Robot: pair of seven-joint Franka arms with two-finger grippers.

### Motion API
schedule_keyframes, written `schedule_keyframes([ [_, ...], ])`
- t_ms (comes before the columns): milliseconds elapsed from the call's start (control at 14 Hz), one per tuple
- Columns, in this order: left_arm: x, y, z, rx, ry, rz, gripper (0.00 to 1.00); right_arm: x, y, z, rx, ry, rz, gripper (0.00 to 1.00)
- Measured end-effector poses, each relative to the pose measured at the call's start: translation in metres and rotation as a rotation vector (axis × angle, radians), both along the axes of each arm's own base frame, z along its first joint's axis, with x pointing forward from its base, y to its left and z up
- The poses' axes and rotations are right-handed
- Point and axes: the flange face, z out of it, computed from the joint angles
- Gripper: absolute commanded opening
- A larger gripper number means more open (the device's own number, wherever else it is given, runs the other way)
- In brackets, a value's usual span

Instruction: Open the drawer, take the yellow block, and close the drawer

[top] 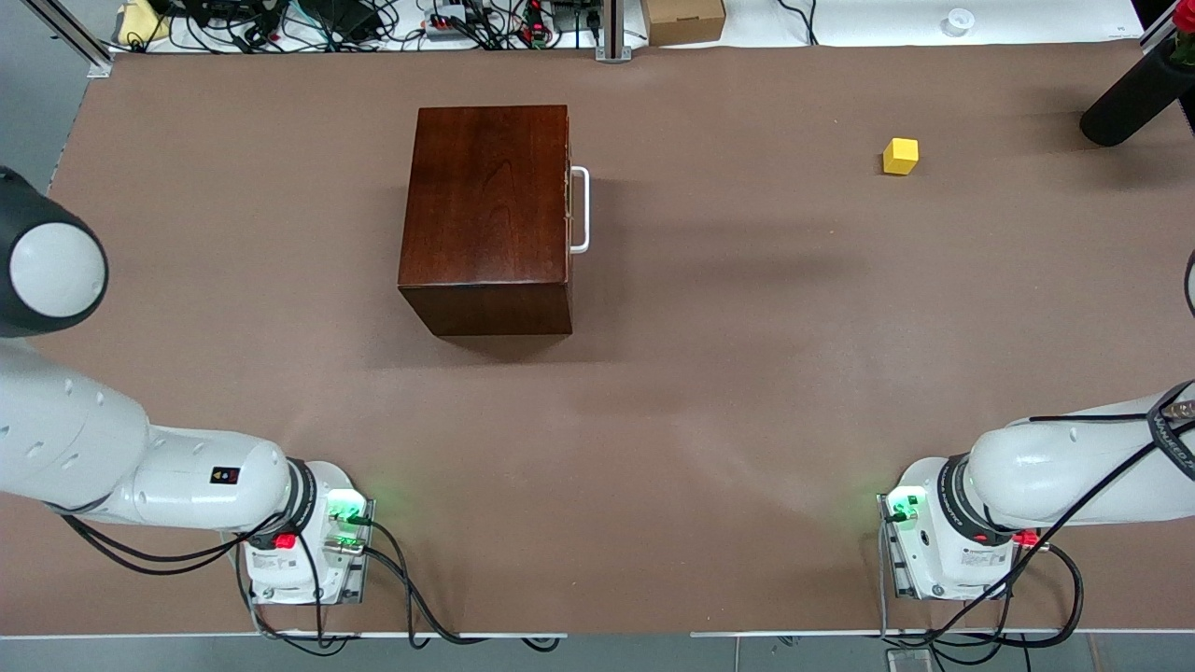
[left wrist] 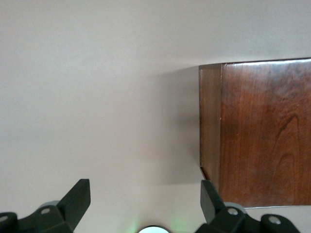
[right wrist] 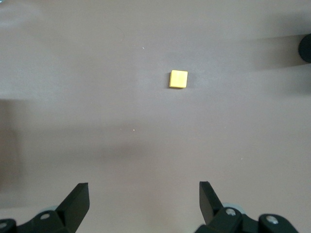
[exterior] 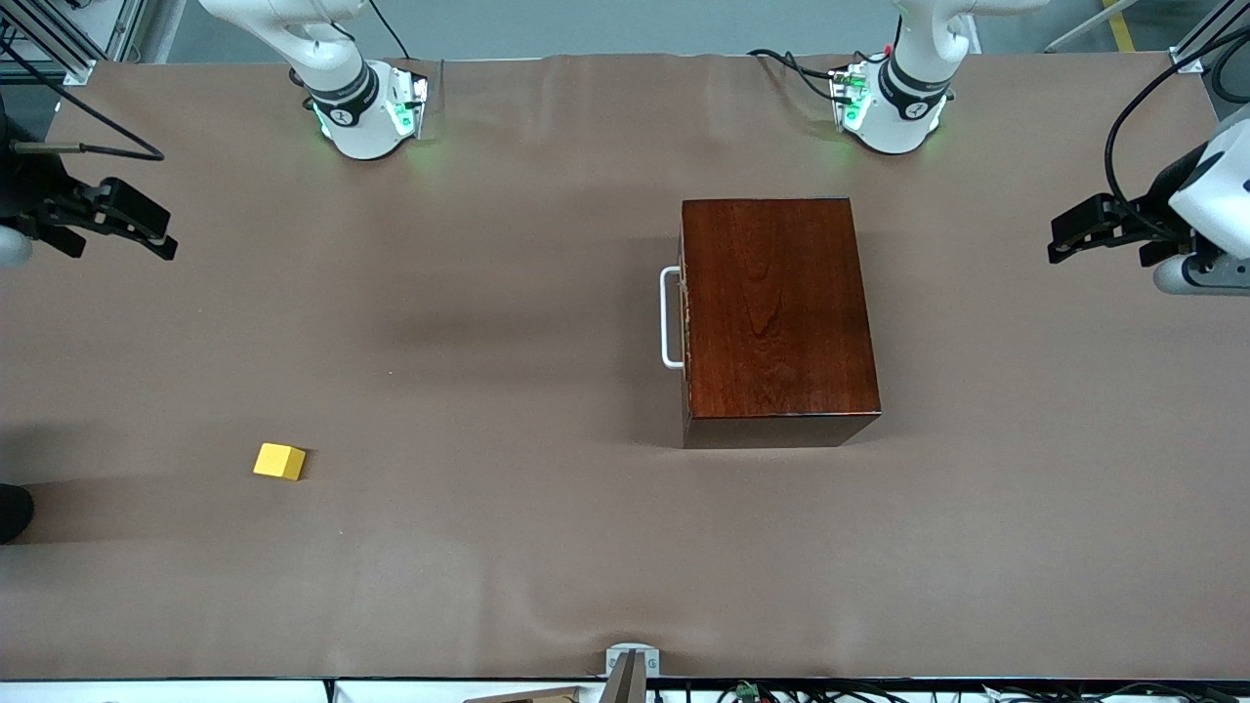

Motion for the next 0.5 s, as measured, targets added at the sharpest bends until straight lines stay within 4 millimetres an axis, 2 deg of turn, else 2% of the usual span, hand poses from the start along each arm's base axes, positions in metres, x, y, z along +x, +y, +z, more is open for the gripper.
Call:
schedule_keyframes([
  [498,-0.008,0.001,-0.015,-0.006,-0.072,-0.009,1.0,-0.003,-0.023,-0.008,0.003,0.02,-0.021,1.0],
])
